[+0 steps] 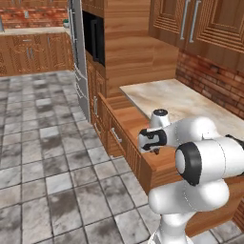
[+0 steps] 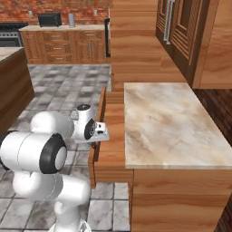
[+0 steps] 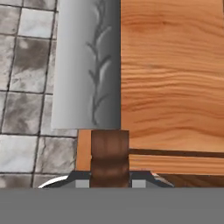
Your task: Pick up the metallic utensils from the counter and place them in the open drawer. Make sure not to pick up any wooden utensils.
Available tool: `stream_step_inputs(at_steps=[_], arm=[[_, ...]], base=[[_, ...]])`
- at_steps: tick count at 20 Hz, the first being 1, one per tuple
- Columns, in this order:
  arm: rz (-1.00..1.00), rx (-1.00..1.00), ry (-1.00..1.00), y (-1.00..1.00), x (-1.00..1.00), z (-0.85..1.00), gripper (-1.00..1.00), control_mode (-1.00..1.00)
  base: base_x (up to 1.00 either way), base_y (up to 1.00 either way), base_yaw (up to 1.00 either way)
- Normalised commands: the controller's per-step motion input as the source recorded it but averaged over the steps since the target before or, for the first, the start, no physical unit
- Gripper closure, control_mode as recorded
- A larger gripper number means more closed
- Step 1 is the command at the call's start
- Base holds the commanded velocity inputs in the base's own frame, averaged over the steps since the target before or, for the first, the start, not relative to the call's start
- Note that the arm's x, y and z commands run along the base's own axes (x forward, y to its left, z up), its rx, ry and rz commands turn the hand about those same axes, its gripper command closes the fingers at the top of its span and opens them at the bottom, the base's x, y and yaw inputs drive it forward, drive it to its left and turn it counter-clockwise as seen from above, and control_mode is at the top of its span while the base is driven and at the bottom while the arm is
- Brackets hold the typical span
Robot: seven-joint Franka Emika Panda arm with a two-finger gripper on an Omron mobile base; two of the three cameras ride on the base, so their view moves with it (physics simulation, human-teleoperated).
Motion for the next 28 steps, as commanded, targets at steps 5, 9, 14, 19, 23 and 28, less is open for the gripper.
stream_step_inputs(at_steps=[5,9,14,19,23,28], arm=[[0.06,0.0,0.0,0.07,0.46,-0.52,1.0,-1.0],[0.04,0.0,0.0,0.14,0.36,-0.44,1.0,-1.0],[0.01,0.0,0.0,0.22,0.21,-0.37,1.0,-1.0],[0.0,0.0,0.0,0.22,0.1,-0.35,1.0,-1.0],[0.0,0.0,0.0,0.58,0.0,-0.35,1.0,-1.0],[0.0,0.0,0.01,0.81,0.0,-0.4,1.0,-1.0]], base=[[0.0,0.0,0.0],[0.0,0.0,0.0],[0.0,0.0,0.0],[0.0,0.0,0.0],[0.0,0.0,0.0],[0.0,0.0,0.0]])
